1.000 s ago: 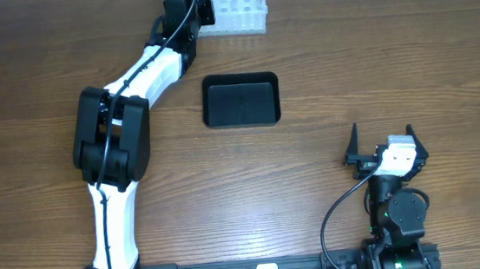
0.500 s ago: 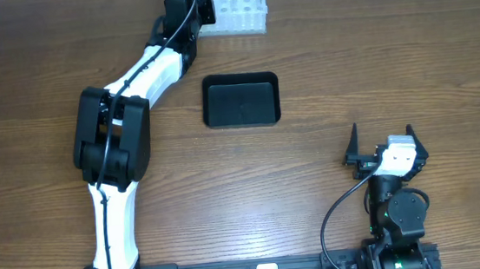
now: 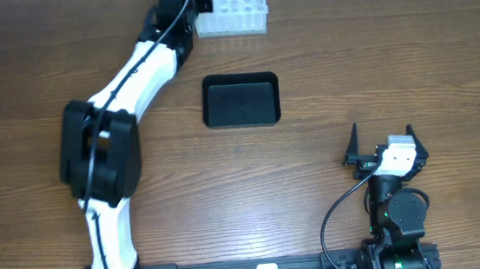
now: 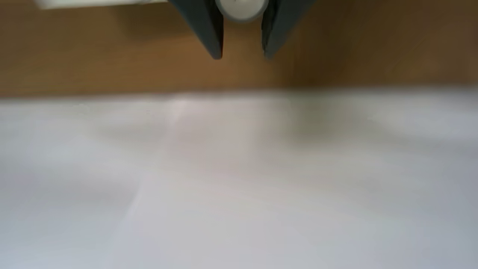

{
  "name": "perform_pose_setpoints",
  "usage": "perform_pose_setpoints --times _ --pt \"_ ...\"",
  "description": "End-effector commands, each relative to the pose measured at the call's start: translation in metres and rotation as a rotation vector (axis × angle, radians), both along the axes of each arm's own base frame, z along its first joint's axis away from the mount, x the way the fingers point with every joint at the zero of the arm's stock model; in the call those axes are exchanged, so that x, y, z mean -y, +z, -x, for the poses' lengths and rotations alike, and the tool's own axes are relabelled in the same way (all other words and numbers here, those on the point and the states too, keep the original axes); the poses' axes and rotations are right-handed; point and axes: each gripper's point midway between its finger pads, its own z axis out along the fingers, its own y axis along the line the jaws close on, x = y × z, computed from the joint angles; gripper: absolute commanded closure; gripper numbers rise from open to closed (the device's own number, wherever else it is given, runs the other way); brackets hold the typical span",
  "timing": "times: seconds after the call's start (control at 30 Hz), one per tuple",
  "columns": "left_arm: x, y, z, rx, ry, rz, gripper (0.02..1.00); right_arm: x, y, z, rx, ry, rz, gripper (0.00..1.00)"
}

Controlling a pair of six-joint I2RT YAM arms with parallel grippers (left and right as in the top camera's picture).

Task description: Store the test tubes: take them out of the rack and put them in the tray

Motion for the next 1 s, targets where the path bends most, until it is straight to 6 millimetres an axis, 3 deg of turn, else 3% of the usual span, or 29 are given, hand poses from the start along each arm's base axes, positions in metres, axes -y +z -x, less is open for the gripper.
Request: perform_pose_setpoints --times 0.03,0.17,0.27,0.37,0.53,0.63,0.77,1.0 --pt "0.001 0.137 0.034 0.223 -0.026 -0.012 0.884 0.004 -0.001 0.001 0.002 -0.019 0.005 0.007" --pt "0.003 0.177 0.063 0.241 -0.047 -0.017 0.884 0.004 -0.001 0.001 0.001 -0.019 0.005 0.009" --pt "0.007 0.170 0.084 0.150 -0.067 -0.024 0.886 0.004 -0.001 0.001 0.001 -0.019 0.005 0.009" --pt "0.013 0.130 0.103 -0.041 -0.065 -0.002 0.897 0.004 -0.001 0.001 0.001 -0.019 0.005 0.009" --pt "0.015 0.039 0.141 -0.412 0.005 0.011 0.943 0.004 -0.001 0.001 0.002 -0.019 0.005 0.009" --pt "0.017 -0.005 0.154 -0.556 0.043 -0.007 0.941 0.004 -0.001 0.001 0.001 -0.019 0.005 0.007" --pt "0.021 -0.046 0.161 -0.664 0.077 -0.023 0.932 0.004 -0.001 0.001 0.001 -0.019 0.005 0.009" --pt "0.023 -0.096 0.166 -0.775 0.091 -0.067 0.912 0.004 -0.001 0.001 0.001 -0.019 0.005 0.007"
